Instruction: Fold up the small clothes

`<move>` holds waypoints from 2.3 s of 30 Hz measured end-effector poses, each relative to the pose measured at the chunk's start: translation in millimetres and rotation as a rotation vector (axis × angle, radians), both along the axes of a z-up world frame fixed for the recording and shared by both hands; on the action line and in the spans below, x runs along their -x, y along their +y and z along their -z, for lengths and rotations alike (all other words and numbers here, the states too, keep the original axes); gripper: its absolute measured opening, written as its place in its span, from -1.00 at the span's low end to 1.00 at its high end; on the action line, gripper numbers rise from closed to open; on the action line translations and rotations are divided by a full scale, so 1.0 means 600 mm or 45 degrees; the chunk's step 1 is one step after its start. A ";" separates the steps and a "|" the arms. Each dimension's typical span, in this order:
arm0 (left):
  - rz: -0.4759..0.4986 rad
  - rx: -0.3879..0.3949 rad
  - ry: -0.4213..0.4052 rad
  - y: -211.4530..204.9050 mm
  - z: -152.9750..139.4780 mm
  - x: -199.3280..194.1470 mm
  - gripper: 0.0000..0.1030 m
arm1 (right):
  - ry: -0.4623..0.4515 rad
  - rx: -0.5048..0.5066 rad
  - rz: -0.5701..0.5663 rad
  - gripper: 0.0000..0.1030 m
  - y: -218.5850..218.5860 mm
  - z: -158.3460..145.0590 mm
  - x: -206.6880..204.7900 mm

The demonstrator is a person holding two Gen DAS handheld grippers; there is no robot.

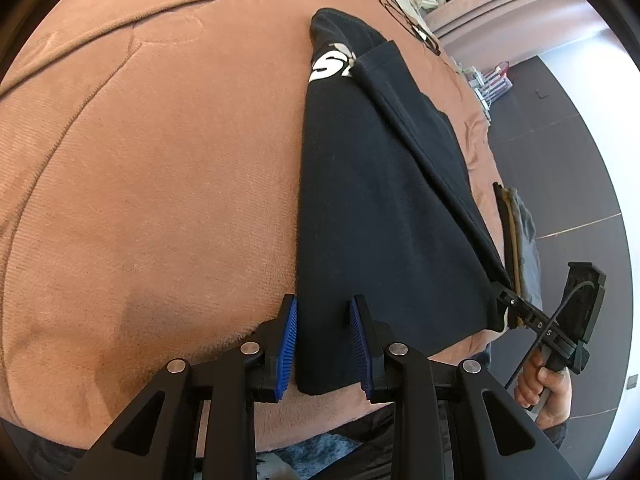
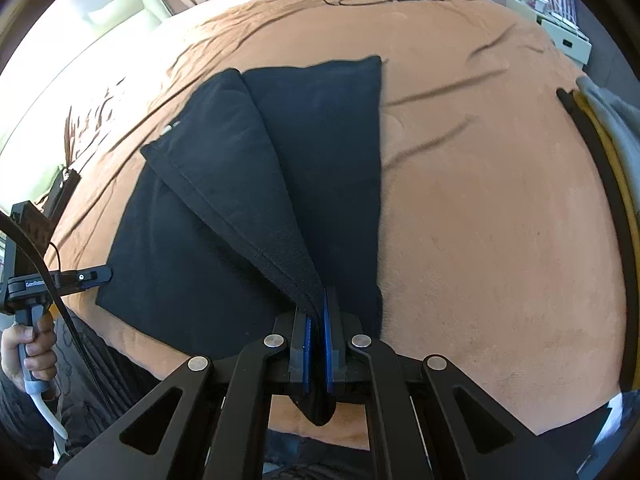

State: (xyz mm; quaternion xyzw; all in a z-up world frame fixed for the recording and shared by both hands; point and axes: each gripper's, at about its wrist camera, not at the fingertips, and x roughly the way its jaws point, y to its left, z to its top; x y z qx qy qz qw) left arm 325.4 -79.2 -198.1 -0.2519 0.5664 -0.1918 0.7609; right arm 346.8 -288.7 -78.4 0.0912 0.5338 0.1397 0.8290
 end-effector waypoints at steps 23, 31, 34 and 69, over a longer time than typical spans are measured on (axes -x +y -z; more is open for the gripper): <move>0.012 -0.020 -0.012 -0.008 0.002 -0.040 -0.46 | 0.050 0.038 -0.030 -0.87 0.007 0.019 -0.010; -0.006 0.043 -0.013 0.010 -0.008 -0.047 -0.45 | -0.053 0.139 -0.068 0.21 0.025 -0.044 0.009; -0.027 0.074 -0.032 0.018 -0.017 -0.053 -0.45 | -0.108 0.156 -0.137 0.21 0.051 -0.064 0.013; -0.123 0.164 -0.040 0.100 -0.018 -0.075 -0.45 | -0.202 0.248 -0.529 -0.39 0.325 0.017 -0.169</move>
